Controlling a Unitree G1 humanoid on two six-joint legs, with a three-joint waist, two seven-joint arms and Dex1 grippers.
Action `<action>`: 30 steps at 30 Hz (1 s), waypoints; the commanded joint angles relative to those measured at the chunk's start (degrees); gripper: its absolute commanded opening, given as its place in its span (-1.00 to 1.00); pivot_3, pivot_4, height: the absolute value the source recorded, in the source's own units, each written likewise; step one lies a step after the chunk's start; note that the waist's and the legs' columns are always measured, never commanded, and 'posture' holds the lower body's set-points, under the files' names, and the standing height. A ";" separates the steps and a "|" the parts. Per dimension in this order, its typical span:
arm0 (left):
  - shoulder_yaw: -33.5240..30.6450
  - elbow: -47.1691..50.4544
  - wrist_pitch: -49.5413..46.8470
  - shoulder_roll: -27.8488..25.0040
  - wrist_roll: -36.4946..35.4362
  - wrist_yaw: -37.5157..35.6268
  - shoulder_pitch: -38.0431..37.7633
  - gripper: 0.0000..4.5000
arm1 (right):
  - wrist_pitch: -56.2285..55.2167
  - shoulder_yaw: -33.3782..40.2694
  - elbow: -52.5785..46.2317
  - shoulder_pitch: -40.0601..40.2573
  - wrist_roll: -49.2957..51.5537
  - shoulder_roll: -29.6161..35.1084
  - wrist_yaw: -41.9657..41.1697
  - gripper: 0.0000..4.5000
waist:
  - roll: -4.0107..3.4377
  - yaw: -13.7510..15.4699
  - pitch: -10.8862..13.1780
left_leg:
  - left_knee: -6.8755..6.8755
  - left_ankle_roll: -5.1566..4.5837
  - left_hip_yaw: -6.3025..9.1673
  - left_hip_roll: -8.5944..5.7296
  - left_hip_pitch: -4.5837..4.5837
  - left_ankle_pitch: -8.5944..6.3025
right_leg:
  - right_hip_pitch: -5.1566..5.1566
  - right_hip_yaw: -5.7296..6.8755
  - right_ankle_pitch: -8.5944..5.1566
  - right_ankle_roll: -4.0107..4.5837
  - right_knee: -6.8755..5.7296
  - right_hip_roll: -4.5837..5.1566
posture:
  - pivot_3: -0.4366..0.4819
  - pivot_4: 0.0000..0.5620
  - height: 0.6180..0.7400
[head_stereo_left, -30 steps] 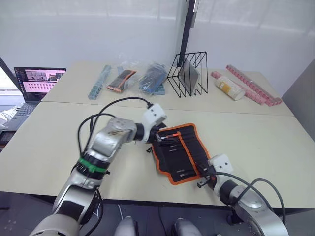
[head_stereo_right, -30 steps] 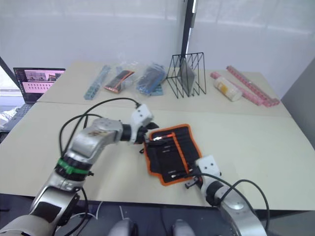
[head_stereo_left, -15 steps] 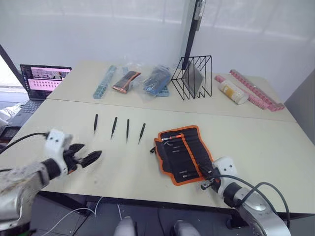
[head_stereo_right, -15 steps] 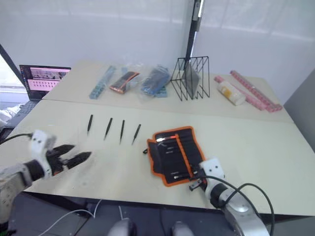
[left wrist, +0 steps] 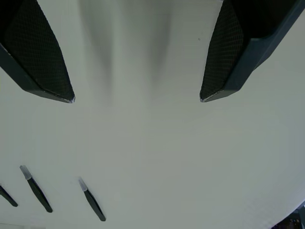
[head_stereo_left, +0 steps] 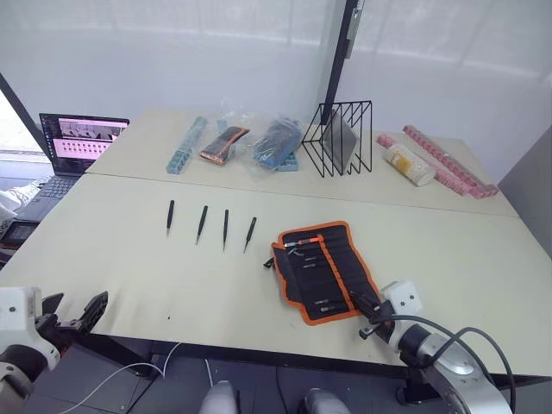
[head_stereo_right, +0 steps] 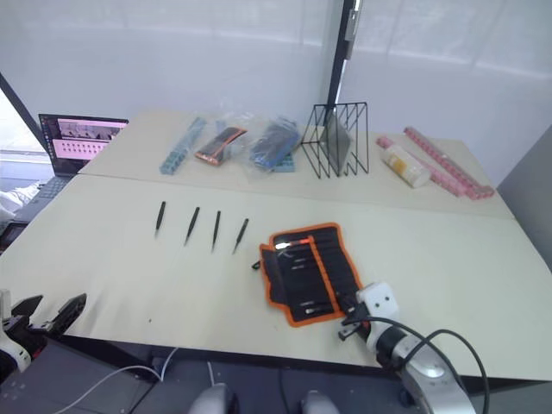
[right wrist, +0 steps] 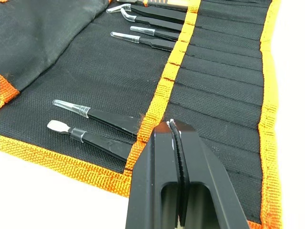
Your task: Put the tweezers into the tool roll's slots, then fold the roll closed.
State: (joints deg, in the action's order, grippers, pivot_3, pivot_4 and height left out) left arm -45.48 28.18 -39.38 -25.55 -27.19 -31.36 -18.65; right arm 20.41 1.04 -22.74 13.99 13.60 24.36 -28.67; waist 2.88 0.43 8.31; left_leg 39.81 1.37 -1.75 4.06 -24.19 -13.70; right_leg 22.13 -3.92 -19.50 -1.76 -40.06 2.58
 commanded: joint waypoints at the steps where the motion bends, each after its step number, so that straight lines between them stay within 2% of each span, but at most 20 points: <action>1: 3.17 -1.33 1.32 -1.50 0.43 1.78 2.46 0.98 | 1.89 -0.04 2.67 0.43 -0.51 0.38 0.33 -1.00 | 0.01 -0.09 0.00 | 0.00 0.00 0.00 0.00 0.00 0.00 | 0.00 0.00 0.00 0.00 0.00 0.00 | -0.05 -0.47 0.09; 3: 5.44 -3.47 1.33 -2.29 0.79 2.73 5.08 0.98 | 2.11 -0.17 2.52 0.14 -0.50 0.16 0.63 -1.00 | 0.01 -0.12 -0.01 | 0.00 0.00 0.00 0.00 -0.01 0.00 | 0.01 0.00 0.00 0.00 -0.02 -0.02 | -0.05 -0.47 0.09; 9: 19.65 -15.84 2.57 -5.48 10.83 9.92 18.95 0.98 | 2.57 -1.34 0.82 1.22 -1.36 -0.09 1.96 -1.00 | 0.05 0.07 -0.04 | 0.02 -0.01 0.02 -0.06 0.00 0.01 | 0.00 0.00 0.01 -0.01 -0.04 -0.04 | -0.05 -0.47 0.09; 15: 28.23 -27.50 2.42 -3.27 14.26 13.83 34.37 0.98 | 3.12 -1.59 -0.76 2.34 -1.50 -0.39 3.84 -1.00 | 0.31 0.23 -0.20 | -0.01 -0.01 0.12 -0.08 -0.18 0.00 | -0.01 0.07 0.03 -0.04 -0.19 -0.06 | -0.05 -0.47 0.09; 21: 32.45 -46.49 3.26 -0.46 18.05 18.46 47.94 0.98 | 3.18 -1.32 -1.50 1.97 -1.56 -1.22 5.41 -1.00 | 0.20 0.06 -0.23 | -0.02 -0.01 0.13 -0.10 -0.12 0.01 | -0.06 0.08 0.04 -0.06 -0.27 -0.09 | -0.05 -0.47 0.09; 26: 33.73 -55.57 5.53 0.82 19.53 18.90 51.77 0.98 | 3.42 -0.86 -2.25 1.71 -1.51 -1.50 6.09 -1.00 | -0.52 0.19 -0.63 | 0.01 -0.01 0.09 -0.13 -0.09 0.03 | -0.11 0.03 0.03 -0.07 -0.24 -0.08 | -0.05 -0.47 0.09; 30: 34.44 -60.18 8.36 1.30 19.71 17.58 53.34 0.47 | 4.00 -0.90 -2.81 1.28 -1.37 -1.60 6.39 -1.00 | -0.94 0.24 -0.87 | 0.02 -0.01 0.08 -0.14 -0.06 0.04 | -0.15 0.02 0.02 -0.09 -0.25 -0.09 | -0.05 -0.47 0.09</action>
State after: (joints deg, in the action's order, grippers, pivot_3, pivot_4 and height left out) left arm -12.32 -28.56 -30.76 -25.13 -7.91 -13.10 35.49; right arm 22.45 0.28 -26.14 14.64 12.64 22.81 -22.66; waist 1.94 0.67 7.43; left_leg 39.83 1.37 -1.67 3.91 -24.25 -13.64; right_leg 21.98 -3.91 -19.48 -1.86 -40.31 2.49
